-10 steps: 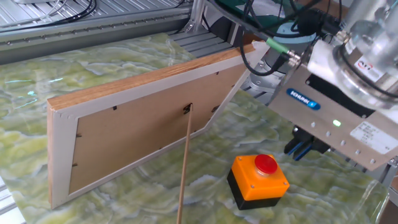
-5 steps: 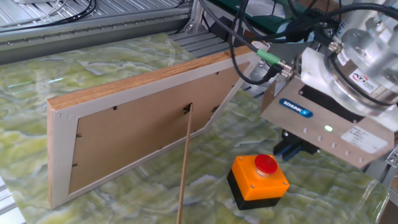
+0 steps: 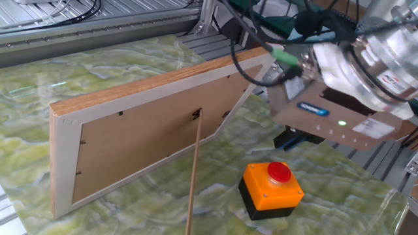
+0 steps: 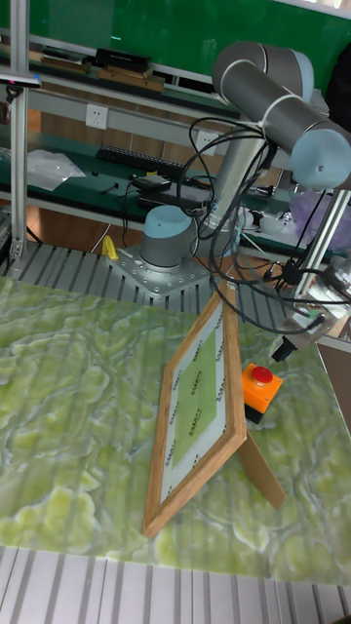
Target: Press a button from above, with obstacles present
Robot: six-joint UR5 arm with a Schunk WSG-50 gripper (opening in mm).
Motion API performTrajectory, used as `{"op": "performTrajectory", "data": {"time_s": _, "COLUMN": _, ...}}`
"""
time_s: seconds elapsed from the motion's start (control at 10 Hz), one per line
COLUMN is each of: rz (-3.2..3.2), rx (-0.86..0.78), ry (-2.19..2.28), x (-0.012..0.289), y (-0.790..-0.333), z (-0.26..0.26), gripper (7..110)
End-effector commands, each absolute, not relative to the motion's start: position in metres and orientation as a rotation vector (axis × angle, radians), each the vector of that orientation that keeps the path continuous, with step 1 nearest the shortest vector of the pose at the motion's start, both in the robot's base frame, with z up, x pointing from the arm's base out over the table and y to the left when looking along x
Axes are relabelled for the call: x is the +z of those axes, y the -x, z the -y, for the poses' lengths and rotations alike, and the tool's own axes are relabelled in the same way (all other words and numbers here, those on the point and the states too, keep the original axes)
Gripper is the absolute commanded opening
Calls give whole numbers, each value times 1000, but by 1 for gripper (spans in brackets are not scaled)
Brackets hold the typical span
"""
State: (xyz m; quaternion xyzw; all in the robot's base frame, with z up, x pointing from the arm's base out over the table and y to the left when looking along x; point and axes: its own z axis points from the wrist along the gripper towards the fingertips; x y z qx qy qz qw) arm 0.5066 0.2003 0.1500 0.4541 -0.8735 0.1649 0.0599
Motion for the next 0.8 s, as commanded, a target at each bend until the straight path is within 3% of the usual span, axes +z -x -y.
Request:
{"op": "performTrajectory", "data": {"time_s": 0.0, "rz": 2356, "rx": 521, "ry": -1788, "x": 151, "y": -512, "z": -204, "gripper": 7}}
{"op": "performTrajectory", "data": {"time_s": 0.3, "rz": 2274, "rx": 682, "ry": -1852, "x": 142, "y": -512, "z": -195, "gripper": 7}}
{"op": "performTrajectory", "data": {"time_s": 0.5, "rz": 2331, "rx": 631, "ry": -1837, "x": 131, "y": -507, "z": -206, "gripper": 7}}
{"op": "performTrajectory", "data": {"time_s": 0.7, "rz": 2456, "rx": 460, "ry": -1782, "x": 120, "y": -493, "z": -231, "gripper": 7}}
